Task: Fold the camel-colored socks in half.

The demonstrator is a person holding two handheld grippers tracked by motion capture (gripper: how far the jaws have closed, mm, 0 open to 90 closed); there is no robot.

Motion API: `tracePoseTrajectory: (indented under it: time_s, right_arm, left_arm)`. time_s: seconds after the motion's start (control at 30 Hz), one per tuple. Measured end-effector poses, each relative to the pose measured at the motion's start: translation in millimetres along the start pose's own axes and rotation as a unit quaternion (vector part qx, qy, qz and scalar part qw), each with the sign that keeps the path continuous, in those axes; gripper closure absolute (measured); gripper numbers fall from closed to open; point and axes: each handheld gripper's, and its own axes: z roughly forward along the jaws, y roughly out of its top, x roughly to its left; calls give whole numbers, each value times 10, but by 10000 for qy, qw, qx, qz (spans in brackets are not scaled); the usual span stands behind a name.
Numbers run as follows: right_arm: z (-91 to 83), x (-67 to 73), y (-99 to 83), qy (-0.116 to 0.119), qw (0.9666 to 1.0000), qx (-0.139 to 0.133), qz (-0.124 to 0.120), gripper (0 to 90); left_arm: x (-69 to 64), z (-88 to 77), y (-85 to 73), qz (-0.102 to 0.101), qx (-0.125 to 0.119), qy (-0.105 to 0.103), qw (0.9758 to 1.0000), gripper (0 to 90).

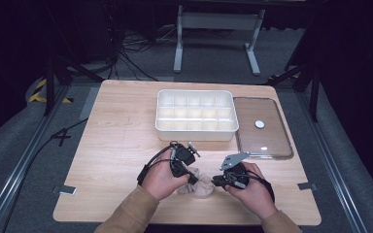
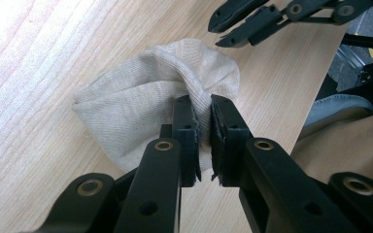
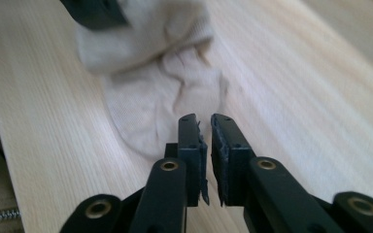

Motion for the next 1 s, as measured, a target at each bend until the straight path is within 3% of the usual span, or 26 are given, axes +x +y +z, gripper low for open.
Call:
tracePoseTrajectory:
  time_s: [0.2, 0.57, 0.87, 0.93, 1.0]
  right_arm:
    - [128, -18, -35, 73, 9997, 211, 53, 861]
    - [188, 27, -21, 26, 10000, 63, 15, 862]
    - [174, 34, -19, 29, 10000, 42, -17, 857]
    - [170, 36, -16, 30, 10000, 32, -16, 856]
    - [153, 41, -9, 25, 10000, -9, 5, 845]
  left_arm:
    - [2, 10, 11, 51, -31, 10, 10000, 823]
    - [-71, 77, 44, 195, -198, 2, 9996, 832]
    - [-23, 252, 55, 34, -140, -34, 9999, 830]
    - [-14, 267, 57, 29, -144, -40, 9999, 817]
    - [-20, 273, 63, -3, -174, -98, 9998, 693]
